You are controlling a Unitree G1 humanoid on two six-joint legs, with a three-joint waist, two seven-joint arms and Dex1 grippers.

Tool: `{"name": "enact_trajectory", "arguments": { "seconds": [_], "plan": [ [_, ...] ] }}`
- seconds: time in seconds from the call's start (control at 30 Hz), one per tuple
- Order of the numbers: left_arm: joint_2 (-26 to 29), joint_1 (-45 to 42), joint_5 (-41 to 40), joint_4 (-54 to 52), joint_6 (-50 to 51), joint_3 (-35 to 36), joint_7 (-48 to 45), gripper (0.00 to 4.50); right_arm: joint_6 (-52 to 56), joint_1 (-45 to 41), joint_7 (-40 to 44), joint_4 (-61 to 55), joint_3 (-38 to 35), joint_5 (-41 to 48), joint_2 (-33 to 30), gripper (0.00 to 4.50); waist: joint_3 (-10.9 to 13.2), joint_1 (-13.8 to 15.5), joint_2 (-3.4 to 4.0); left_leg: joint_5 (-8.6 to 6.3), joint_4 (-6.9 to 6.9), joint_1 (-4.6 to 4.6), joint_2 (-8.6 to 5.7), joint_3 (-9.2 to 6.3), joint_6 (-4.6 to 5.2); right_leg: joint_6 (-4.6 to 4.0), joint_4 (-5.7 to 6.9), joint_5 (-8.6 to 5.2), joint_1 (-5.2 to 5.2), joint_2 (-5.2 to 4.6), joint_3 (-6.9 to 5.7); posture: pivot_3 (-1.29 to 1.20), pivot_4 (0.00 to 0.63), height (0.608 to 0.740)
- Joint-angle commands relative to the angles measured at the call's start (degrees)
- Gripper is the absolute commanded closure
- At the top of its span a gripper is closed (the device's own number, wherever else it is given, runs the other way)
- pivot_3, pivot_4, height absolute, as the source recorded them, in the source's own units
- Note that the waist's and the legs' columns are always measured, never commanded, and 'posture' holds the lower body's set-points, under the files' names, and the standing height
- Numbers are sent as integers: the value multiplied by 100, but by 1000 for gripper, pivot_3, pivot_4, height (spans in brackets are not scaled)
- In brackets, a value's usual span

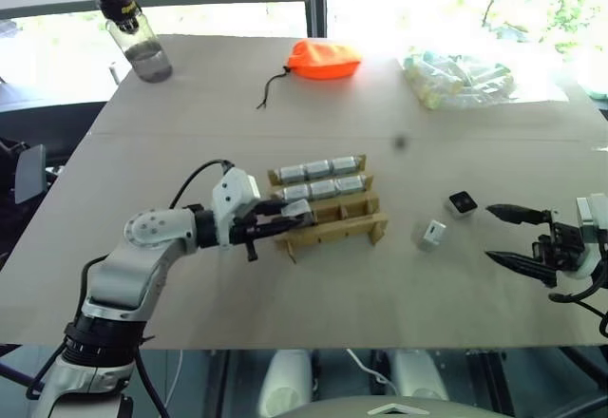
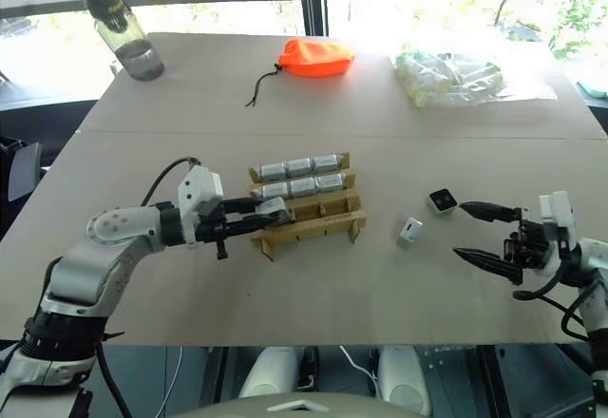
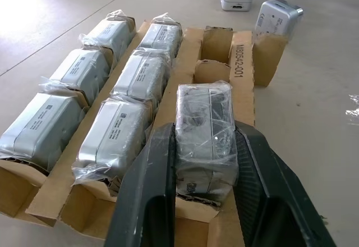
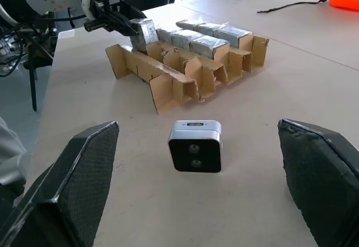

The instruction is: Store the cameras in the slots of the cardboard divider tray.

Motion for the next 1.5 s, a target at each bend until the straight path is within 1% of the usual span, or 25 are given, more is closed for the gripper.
{"name": "enact_trajectory", "arguments": {
  "seconds": [0.03,0.3,0.5,0.53,0.57,0.6,0.73,0.8,0.9,1.03,1.2,1.3,1.5],
  "plan": [
    [7,-70,129,58,-287,-112,-139,3711,-130,-89,414,-39,-120,198,-61,0,0,-1,0,0,0,1,0,1,0,0,0,0,1,0,0,0,150,726],
    [127,-309,362,521,-794,-362,-732,3711,-28,-161,414,-89,-154,221,33,0,0,-1,0,0,0,10,0,-1,0,0,-1,0,12,0,-2,0,150,726],
    [278,-431,242,657,-545,-445,-1173,3711,1,-135,380,-197,-181,187,102,0,0,-3,1,0,0,9,0,0,0,0,-2,0,11,0,-3,0,150,726],
    [310,-438,138,580,-400,-441,-1255,2699,-3,-104,360,-239,-171,168,107,0,0,-4,1,0,0,9,0,0,0,0,-2,0,11,0,-3,0,150,726],
    [230,-502,163,597,-436,-395,-1133,2434,2,-58,309,-300,-162,142,107,0,-1,-3,1,0,0,10,0,0,0,0,-2,0,11,0,-3,0,150,726],
    [168,-549,188,615,-475,-362,-1033,2053,8,-26,273,-343,-157,124,107,0,-1,-2,2,0,0,10,1,-1,0,0,-2,0,12,0,-3,0,150,726],
    [257,-600,118,563,-385,-266,-1099,81,-269,-76,-79,-235,-161,-223,164,0,-1,-1,1,0,2,10,0,-2,0,1,-1,0,13,-1,-3,0,150,726],
    [288,-636,21,474,-297,-153,-1078,81,-302,-113,-514,-122,-134,-539,177,0,-1,-2,1,0,2,10,0,-4,0,1,-1,0,13,-1,-4,0,150,726],
    [396,-656,-281,172,-21,93,-1068,81,-250,-186,-1466,11,-112,-1028,335,0,0,-4,0,0,4,9,2,-4,0,1,0,0,13,0,-5,0,150,726],
    [533,-657,-726,-281,448,415,-966,81,54,-109,-2423,-135,-195,-1136,713,0,0,-7,2,0,3,8,3,-3,-1,0,0,-1,11,-1,-3,0,150,726],
    [896,-412,-1258,-889,961,790,-1003,81,268,-46,-3585,-340,-248,-1295,1250,0,0,-17,4,0,3,8,3,-3,-1,1,0,-1,12,-2,0,0,150,726],
    [1165,-271,-1316,-1078,1045,886,-1072,81,239,-54,-3980,-254,-158,-1499,1441,0,1,-18,8,0,3,9,3,-4,-1,1,1,-1,12,-2,0,0,150,726],
    [1369,-296,-1410,-1175,1187,942,-1021,81,125,-133,-4281,-96,22,-1835,1622,0,-1,-15,5,0,3,10,2,-4,-1,1,0,-2,12,0,0,0,150,726]
  ]
}}
